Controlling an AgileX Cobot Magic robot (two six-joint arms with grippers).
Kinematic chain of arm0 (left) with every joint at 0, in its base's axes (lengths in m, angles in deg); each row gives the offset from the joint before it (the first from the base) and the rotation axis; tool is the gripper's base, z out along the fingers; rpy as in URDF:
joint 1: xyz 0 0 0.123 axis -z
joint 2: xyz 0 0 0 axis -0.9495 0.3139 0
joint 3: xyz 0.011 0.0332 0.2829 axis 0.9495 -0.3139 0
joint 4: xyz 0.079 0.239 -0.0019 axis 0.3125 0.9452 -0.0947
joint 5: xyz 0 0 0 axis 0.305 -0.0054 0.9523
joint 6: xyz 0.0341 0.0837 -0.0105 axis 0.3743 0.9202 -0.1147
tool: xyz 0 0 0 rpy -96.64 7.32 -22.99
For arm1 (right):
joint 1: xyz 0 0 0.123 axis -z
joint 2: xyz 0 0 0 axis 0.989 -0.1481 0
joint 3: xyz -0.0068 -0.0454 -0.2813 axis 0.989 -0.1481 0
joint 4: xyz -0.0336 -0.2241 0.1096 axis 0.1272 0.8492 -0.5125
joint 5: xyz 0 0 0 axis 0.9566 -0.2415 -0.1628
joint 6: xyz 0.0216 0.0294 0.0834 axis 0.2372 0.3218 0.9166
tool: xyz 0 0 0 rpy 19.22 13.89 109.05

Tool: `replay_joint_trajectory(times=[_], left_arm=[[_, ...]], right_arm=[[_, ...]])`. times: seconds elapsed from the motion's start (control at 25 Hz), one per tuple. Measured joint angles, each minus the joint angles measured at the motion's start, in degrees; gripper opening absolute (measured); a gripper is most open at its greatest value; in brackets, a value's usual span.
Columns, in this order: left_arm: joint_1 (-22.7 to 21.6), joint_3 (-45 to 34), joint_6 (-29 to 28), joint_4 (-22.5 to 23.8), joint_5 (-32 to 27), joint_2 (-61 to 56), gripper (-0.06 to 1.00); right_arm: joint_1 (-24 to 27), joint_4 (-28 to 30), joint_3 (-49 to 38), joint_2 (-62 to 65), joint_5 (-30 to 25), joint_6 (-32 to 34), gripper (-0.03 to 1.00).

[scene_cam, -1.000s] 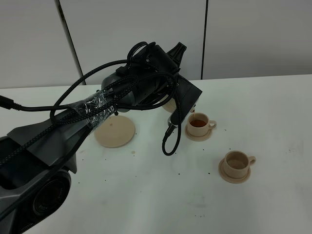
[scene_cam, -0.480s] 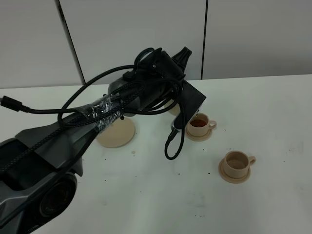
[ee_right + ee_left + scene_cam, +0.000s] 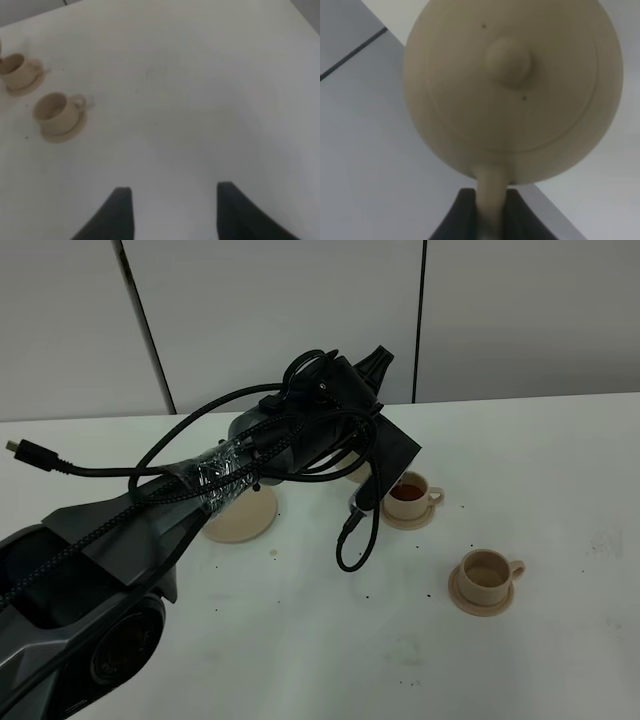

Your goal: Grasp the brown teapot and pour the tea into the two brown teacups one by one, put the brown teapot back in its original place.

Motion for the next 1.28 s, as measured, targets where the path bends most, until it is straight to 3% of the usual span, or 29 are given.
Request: replay_joint_trajectory(times=[1.28], left_arm=[[0.00, 0.00, -0.18, 0.74, 0.91, -0.41, 0.17]], right_arm=[[0.00, 0.00, 0.00, 0.00, 0.00, -0.05, 0.38]])
